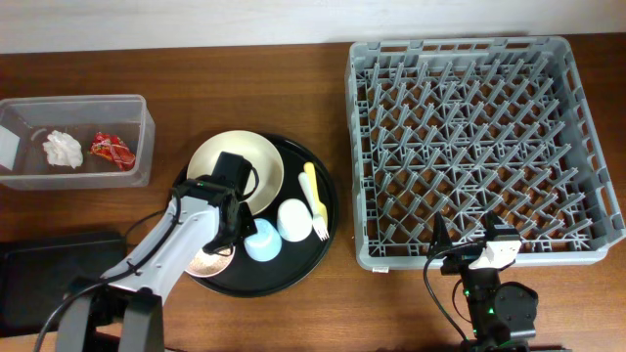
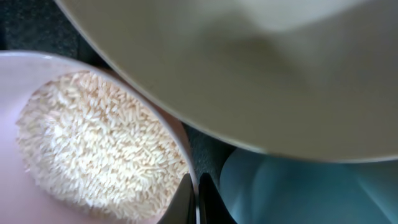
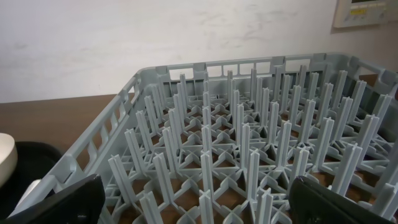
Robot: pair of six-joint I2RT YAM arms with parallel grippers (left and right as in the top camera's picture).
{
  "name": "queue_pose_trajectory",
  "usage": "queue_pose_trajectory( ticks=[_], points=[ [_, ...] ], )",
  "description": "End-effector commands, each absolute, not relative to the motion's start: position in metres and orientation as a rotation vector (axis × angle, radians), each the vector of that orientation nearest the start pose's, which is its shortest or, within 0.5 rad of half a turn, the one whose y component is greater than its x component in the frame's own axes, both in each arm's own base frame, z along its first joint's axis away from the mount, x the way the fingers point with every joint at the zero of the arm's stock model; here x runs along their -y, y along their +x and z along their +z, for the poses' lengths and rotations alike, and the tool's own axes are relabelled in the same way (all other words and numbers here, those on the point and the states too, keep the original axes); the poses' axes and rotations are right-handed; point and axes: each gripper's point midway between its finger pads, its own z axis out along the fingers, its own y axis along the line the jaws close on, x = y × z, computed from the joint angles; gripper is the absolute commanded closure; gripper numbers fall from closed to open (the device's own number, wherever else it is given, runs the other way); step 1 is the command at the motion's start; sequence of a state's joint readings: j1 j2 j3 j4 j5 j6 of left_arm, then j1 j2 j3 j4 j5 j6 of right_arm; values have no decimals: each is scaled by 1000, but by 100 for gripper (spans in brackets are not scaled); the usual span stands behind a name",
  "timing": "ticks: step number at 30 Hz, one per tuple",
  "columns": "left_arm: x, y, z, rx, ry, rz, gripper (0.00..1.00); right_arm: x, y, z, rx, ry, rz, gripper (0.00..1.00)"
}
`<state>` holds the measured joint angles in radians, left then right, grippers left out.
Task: Sort waste into correct bins and load items into the dishwasher rack
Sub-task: 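Lift the pink bowl left and tip the rice onto the black tray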
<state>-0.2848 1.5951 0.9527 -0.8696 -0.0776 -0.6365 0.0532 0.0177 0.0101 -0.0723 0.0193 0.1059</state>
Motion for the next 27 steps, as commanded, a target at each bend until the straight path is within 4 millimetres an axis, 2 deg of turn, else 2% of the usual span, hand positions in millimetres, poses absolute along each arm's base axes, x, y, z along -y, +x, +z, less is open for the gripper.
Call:
queue_pose_trajectory(
  ticks=[1,8,11,13,15,16,18,20,23,27],
  points=[
    [66,270,45,-3022,-512,58,99,-6,246,154,-1657,79,95,2],
    [70,297,88,-2967,-450,48,99,-6,246,154,-1657,79,95,2],
    [52,311,114,-2889,-445,192,99,-6,246,154,-1657,79,95,2],
    [40,319,139,-2852,-491,210,100,-6,246,154,-1657,79,95,2],
    [18,329,164,-2802,-592,201,100,-6,246,154,-1657,79,95,2],
    [1,330,175,-2782,-664,208,100,-6,246,154,-1657,79,95,2],
    [-28,327,184,-2778,-721,251,100,-6,246,154,-1656,79,95,2],
    [-66,321,187,-2782,-743,319,100,-6,246,154,-1656,79,95,2],
    [-114,301,186,-2754,-968,352,100,-6,246,154,-1656,79,95,2],
    [-155,288,187,-2689,-1115,372,100,-6,246,154,-1656,79,95,2]
  ],
)
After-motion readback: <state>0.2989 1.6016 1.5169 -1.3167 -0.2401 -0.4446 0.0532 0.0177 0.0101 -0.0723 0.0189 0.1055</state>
